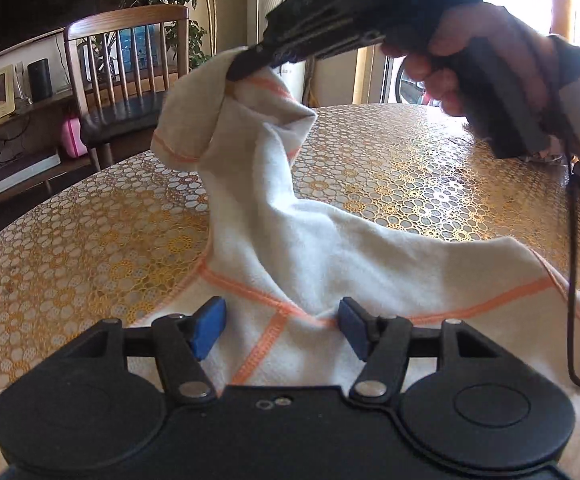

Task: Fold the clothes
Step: 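Lift the cloth corner with the right gripper and carry it over the cloth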

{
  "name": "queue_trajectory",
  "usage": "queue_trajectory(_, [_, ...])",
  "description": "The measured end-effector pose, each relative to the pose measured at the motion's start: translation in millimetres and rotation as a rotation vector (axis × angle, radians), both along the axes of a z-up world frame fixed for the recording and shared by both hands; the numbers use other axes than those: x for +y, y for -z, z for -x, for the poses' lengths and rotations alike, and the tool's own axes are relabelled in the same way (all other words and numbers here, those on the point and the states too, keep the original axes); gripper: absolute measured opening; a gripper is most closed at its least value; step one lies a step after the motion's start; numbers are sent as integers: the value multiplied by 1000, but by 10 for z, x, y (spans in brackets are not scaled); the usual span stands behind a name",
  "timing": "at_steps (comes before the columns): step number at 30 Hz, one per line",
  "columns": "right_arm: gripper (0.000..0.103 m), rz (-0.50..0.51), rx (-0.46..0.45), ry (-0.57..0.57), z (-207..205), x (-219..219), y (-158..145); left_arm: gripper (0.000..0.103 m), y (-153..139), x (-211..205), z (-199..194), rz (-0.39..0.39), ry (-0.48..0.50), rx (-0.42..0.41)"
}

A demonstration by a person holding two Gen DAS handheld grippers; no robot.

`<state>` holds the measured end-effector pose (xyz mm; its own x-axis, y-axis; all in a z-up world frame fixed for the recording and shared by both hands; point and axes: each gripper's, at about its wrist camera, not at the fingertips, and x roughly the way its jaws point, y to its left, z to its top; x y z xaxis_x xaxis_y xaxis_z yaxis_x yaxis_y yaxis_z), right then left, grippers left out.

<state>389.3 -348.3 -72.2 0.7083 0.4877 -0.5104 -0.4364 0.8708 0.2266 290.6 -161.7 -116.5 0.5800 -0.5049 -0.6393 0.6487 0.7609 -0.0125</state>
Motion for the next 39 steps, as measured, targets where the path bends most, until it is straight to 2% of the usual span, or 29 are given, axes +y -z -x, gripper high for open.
queue_trajectory(8, [5,-63,-28,-161,606,133,-201,103,-328,341,126,57,-79,-79])
queue_trajectory(11, [5,-87,-13,-211,778,160,-215,103,-465,511,178,65,-69,-98])
queue_trajectory(15, [5,-116,-16,-263,998,159,-270,103,-501,665,192,53,-39,-134])
queue_trajectory(17, [5,-131,-8,-274,1062,144,-274,103,-458,731,102,97,-25,-101])
queue_trajectory(22, [5,-127,18,-287,1159,131,-227,103,-267,763,-76,228,21,42])
queue_trajectory(27, [5,-128,41,-257,1137,71,-163,103,-259,686,-75,222,35,16])
queue_trajectory(31, [5,-124,50,-244,1129,69,-125,103,-325,654,34,171,74,6])
queue_trajectory(36, [5,-104,47,-297,1217,138,-169,103,-563,744,413,143,124,-39])
queue_trajectory(39, [5,-76,50,-360,1372,252,-211,103,-667,883,669,151,163,5])
